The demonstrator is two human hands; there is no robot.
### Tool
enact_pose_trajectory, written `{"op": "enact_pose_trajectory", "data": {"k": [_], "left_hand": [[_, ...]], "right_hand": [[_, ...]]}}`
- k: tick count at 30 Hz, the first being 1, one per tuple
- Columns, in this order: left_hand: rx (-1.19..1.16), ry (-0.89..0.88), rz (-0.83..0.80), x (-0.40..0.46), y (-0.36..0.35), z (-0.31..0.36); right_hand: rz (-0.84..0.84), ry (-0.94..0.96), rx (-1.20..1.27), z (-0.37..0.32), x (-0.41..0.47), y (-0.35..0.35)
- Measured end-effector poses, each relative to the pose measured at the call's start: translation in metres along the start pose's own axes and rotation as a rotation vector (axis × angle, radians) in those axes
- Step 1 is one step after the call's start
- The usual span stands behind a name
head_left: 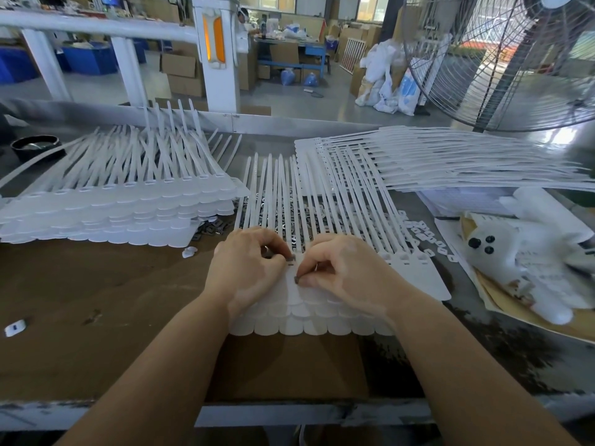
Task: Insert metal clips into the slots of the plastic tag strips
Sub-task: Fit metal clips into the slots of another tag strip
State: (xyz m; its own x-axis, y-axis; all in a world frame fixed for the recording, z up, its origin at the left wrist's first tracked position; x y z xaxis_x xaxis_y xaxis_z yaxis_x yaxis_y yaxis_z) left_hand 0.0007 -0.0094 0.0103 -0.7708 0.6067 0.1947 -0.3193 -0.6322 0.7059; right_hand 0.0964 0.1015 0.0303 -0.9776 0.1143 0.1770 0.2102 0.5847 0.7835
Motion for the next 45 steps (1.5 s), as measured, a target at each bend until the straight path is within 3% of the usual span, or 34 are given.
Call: {"op": "enact_pose_trajectory", "data": {"k": [13,22,45], "left_hand": [[-0.010,0.005,0.009,-0.001,0.000,-0.001],[-0.003,-0.002,0.009,0.000,0.000,-0.001],[-0.015,-0.004,0.008,-0.001,0.001,0.000]], "right_hand": [[-0.013,-0.018,-0.115,-0.002,-0.002,-0.004],[-0.025,-0.010,-0.013,-0.005,-0.006,-0.004],[-0.075,0.036,-0.114,-0.017,-0.015,-0.004]]}}
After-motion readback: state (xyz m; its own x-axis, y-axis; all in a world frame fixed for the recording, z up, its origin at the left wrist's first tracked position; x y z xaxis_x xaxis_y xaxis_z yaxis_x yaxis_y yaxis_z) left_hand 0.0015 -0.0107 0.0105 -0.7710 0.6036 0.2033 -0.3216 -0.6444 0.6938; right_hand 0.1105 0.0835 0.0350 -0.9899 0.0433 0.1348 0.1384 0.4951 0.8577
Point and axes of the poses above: each hand's wrist, its own x-axis towards the middle knuckle, its own y-axis out of the back of the hand, z = x × y, the point moved 3 cm from there along x, towards the middle knuckle, and after that the axes turned 5 degrees about x, right-handed, at the moved point
